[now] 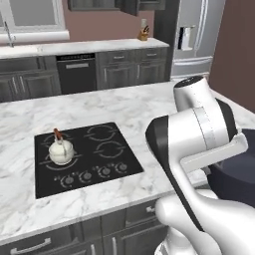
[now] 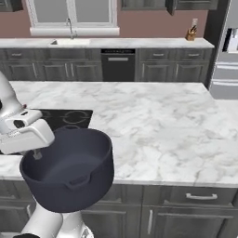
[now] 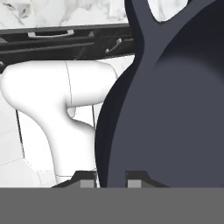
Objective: Pick the kettle from the cabinet and place it on a stove burner. Then pick the pot from the counter and place it on another stove burner. Finally, turn both burners on.
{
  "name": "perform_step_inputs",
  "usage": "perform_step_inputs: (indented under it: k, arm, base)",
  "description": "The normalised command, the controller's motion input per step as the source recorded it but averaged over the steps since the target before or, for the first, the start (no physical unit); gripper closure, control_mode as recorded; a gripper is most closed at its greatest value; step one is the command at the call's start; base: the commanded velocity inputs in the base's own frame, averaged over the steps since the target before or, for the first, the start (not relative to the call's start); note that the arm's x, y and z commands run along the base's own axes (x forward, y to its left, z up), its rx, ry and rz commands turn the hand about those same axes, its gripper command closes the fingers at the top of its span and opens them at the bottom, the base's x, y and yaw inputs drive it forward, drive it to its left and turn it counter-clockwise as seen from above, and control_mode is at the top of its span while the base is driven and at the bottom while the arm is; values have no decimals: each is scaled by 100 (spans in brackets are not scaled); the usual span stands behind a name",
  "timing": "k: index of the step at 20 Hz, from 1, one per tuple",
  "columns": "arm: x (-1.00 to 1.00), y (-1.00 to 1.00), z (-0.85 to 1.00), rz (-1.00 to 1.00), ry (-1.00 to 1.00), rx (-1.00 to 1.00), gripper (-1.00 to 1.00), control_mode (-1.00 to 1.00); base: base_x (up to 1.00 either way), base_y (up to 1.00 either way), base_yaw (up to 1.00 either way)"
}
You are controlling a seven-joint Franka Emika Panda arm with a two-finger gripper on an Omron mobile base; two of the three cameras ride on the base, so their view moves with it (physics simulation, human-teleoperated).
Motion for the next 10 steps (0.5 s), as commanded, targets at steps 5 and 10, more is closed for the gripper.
perform_step_inputs:
  k: [5, 10]
  arm:
    - [0, 0, 0, 0, 0, 0, 100, 100]
    - [0, 0, 0, 0, 0, 0, 100, 100]
  base:
    - [10, 33, 22]
    - [1, 49, 23]
